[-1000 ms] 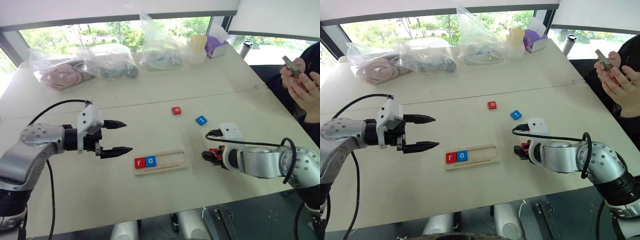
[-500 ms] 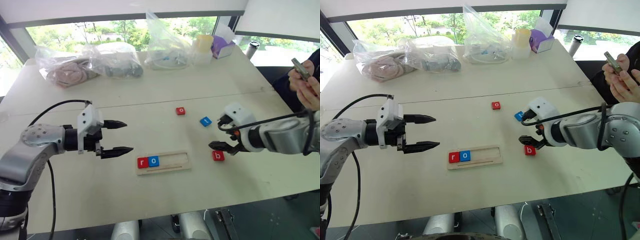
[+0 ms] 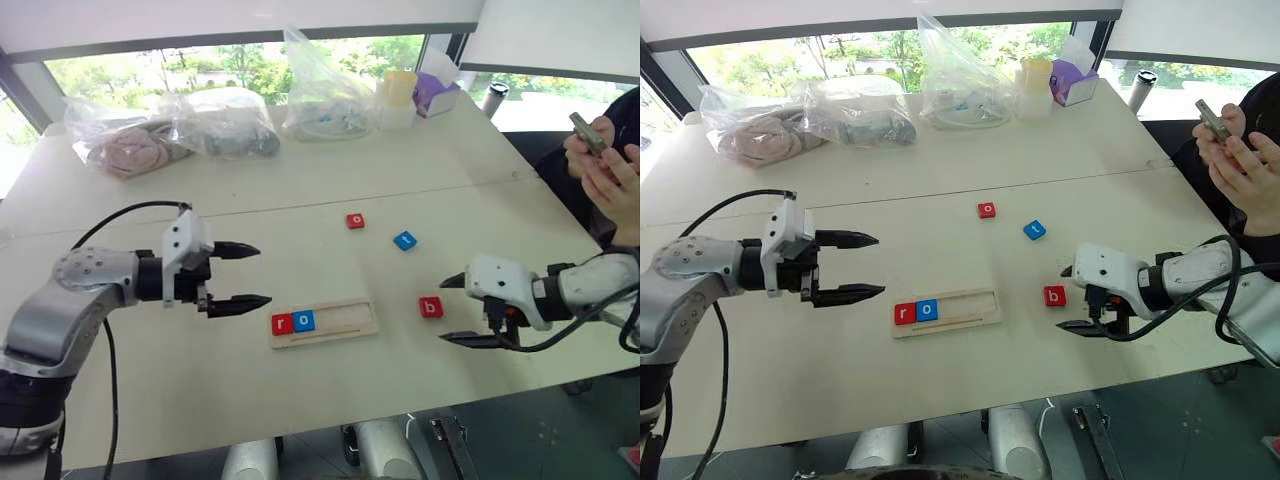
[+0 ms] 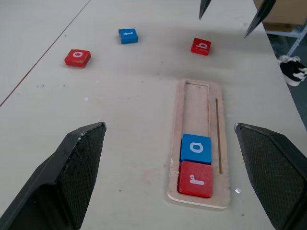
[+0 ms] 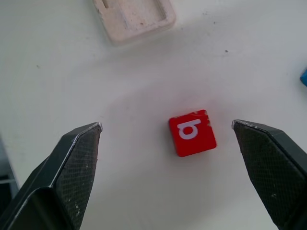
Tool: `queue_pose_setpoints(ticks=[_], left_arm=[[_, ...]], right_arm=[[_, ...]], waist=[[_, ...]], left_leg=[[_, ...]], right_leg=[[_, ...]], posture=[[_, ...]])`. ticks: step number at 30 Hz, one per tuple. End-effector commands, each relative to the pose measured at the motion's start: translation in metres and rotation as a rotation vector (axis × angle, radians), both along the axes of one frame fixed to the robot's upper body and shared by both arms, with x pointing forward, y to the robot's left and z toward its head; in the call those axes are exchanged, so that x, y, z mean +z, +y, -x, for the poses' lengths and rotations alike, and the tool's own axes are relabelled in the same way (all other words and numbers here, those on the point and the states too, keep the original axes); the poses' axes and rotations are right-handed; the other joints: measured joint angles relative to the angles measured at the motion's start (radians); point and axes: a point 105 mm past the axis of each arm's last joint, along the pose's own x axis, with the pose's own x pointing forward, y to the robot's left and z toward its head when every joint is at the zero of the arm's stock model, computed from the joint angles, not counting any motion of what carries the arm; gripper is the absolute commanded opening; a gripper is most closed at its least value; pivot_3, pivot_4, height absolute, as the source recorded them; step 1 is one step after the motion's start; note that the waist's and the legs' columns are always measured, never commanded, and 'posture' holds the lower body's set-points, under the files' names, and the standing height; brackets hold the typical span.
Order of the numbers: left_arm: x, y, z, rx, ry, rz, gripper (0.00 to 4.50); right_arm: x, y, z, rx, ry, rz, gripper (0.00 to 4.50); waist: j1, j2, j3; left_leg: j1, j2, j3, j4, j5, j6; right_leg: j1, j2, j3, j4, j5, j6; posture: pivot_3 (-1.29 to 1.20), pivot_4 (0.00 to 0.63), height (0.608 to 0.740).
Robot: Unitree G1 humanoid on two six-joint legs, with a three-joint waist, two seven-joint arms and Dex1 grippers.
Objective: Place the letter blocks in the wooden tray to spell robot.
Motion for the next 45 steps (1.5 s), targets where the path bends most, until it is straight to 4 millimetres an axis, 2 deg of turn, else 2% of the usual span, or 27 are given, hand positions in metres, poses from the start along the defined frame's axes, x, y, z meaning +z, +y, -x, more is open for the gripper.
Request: queue_pose_setpoints(ticks=[1,11,20,23,24,27,28,31,34,38,42,45], left_arm=[[0.007,-0.003,0.003,-0.013,-0.045,-0.004,4.50],[0.006,-0.003,0.006,-0.012,-0.040,-0.009,4.50],[0.007,-0.003,0.006,-0.001,-0.042,-0.014,4.50],[0.007,-0.002,0.006,0.004,-0.044,-0.015,4.50],[0.007,-0.002,0.005,0.005,-0.045,-0.015,4.50],[0.007,-0.003,0.005,0.008,-0.048,-0.015,4.50],[0.006,-0.003,0.005,0.009,-0.048,-0.015,4.50],[0.006,-0.003,0.004,0.010,-0.050,-0.014,4.50],[0.005,-0.004,0.004,0.009,-0.051,-0.013,4.50],[0.005,-0.005,0.005,0.008,-0.050,-0.009,4.50],[0.002,-0.005,0.008,-0.001,-0.047,-0.016,4.50],[0.002,-0.005,0.008,-0.001,-0.051,-0.018,4.50]], right_arm=[[-0.001,-0.004,-0.008,0.041,-0.025,0.015,4.48],[-0.024,-0.012,-0.025,0.026,0.037,-0.025,4.48],[-0.033,-0.009,-0.030,0.030,0.051,-0.028,4.48],[-0.034,-0.007,-0.030,0.033,0.047,-0.027,3.58],[-0.034,-0.007,-0.031,0.033,0.043,-0.024,3.15],[-0.034,-0.008,-0.033,0.031,0.029,-0.017,1.49],[-0.033,-0.008,-0.034,0.028,0.023,-0.017,1.12],[-0.027,-0.006,-0.041,0.031,-0.023,-0.004,1.13],[-0.013,0.008,-0.039,0.097,-0.047,-0.010,1.13],[0.003,0.039,-0.028,0.228,-0.049,-0.033,1.13],[0.006,0.069,-0.023,0.307,-0.036,-0.072,1.13],[-0.003,0.091,-0.024,0.343,-0.021,-0.089,1.13]], waist=[[0.000,0.000,0.000],[0.002,0.000,0.000],[0.002,0.000,0.000],[0.001,0.000,0.000],[0.001,0.000,0.000],[0.001,0.000,0.000],[0.001,0.000,0.000],[0.000,0.000,0.000],[0.000,0.000,0.000],[-0.001,0.000,0.000],[0.000,0.000,0.000],[0.000,0.000,0.000]], left_leg=[[0.000,0.000,0.000,0.000,0.000,0.000],[0.000,0.000,-0.001,-0.001,0.000,0.000],[0.001,-0.001,-0.001,0.000,0.000,0.000],[0.002,-0.001,-0.002,0.000,0.000,0.000],[0.003,-0.001,-0.002,0.000,0.000,0.000],[0.006,-0.001,-0.001,0.000,0.000,0.000],[0.007,-0.001,-0.001,0.000,0.000,0.000],[0.010,-0.001,-0.001,0.000,0.000,0.000],[0.012,-0.001,-0.001,0.000,0.000,0.000],[0.013,0.000,-0.001,-0.002,0.000,0.000],[0.014,0.000,-0.001,-0.003,0.000,0.000],[0.014,0.000,-0.001,-0.002,0.000,0.000]], right_leg=[[0.000,0.000,0.000,0.000,0.000,0.000],[0.001,0.000,0.000,0.001,0.001,0.000],[0.002,0.000,0.000,0.002,0.003,-0.002],[0.003,0.000,0.000,0.002,0.003,-0.002],[0.003,0.000,0.000,0.002,0.003,-0.002],[0.007,0.000,0.000,0.002,0.002,-0.001],[0.007,0.000,0.000,0.002,0.001,0.000],[0.009,0.000,0.000,0.002,0.001,0.001],[0.011,0.000,0.000,0.002,0.001,0.000],[0.011,0.001,0.000,0.002,0.001,0.000],[0.012,0.001,0.000,0.002,0.001,0.000],[0.012,0.001,0.000,0.002,0.001,0.000]], posture=[[0.00,0.150,0.740],[0.00,0.150,0.740],[0.00,0.150,0.740],[0.00,0.150,0.740],[0.00,0.150,0.740],[0.00,0.150,0.740],[0.00,0.150,0.740],[0.00,0.150,0.740],[0.00,0.150,0.740],[0.00,0.150,0.740],[0.00,0.150,0.740],[0.00,0.150,0.740]])
